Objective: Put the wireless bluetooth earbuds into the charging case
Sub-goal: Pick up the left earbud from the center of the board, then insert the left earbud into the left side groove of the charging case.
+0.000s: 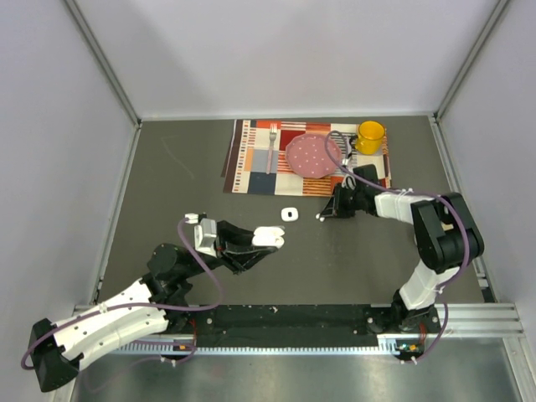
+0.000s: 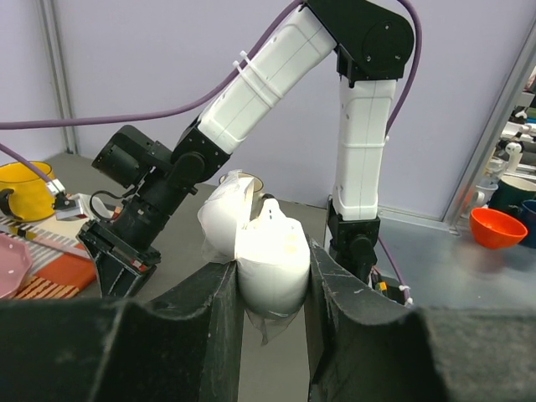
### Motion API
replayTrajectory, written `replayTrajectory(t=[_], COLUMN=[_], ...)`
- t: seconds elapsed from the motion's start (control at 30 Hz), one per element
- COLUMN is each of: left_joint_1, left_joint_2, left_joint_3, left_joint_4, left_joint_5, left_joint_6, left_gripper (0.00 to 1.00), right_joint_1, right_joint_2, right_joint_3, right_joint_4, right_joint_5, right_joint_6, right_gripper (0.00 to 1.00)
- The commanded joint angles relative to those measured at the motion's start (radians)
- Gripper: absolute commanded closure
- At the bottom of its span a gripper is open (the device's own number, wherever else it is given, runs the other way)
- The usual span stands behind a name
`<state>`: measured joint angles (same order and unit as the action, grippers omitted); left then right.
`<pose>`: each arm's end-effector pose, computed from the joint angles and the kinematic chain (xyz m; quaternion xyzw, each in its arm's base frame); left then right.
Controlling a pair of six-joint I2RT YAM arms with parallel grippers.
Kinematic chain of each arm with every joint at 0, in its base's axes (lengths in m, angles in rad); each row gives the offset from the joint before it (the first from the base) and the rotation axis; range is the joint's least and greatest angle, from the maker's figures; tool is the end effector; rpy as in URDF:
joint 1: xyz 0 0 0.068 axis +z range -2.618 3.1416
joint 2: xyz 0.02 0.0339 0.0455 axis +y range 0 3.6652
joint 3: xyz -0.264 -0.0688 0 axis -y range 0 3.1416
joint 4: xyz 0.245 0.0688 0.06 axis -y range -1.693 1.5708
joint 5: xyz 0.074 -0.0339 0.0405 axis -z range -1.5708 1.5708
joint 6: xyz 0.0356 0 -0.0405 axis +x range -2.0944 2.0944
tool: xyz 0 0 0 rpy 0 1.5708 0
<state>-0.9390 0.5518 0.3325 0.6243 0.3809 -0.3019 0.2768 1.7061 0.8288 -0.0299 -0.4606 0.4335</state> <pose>0.0754 -0.1254 0.2993 0.3194 0.4638 -0.5614 0.6064 0.3069 0.1037 0.1416 -0.0021 0.9235 0.3126 0.2223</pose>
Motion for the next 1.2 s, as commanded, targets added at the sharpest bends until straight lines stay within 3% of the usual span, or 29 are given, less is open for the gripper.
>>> replayTrajectory(t=[0.0, 0.33, 0.67, 0.87, 1.17], left_joint_1=[-0.003, -0.003, -0.003, -0.004, -0.003], left_joint_2=[-0.015, -0.015, -0.003, -0.001, 0.013], left_joint_3=[-0.006, -0.004, -0.003, -0.003, -0.018], left_joint_4=[0.029, 0.029, 0.04, 0.043, 0.094], left_joint_5=[-0.01, -0.019, -0.014, -0.017, 0.015], left_joint_6=[-0.008, -0.008, -0.009, -0.009, -0.002], left_gripper=[1.0, 1.0, 1.0, 1.0, 1.0], right_joint_1=[0.013, 0.045, 0.094, 0.101, 0.107], right_joint_2=[-0.052, -0.163, -0.405, -0.597, -0.812], right_joint_3=[-0.011, -0.059, -0.12, -0.154, -0.048], right_joint_4=[0.056, 0.082, 0.08, 0.085, -0.042], right_joint_5=[-0.05, 0.003, 0.145, 0.145, 0.027], right_joint_6=[-0.016, -0.039, -0.061, -0.072, -0.11], right_gripper=[0.98, 1.0, 1.0, 1.0, 1.0])
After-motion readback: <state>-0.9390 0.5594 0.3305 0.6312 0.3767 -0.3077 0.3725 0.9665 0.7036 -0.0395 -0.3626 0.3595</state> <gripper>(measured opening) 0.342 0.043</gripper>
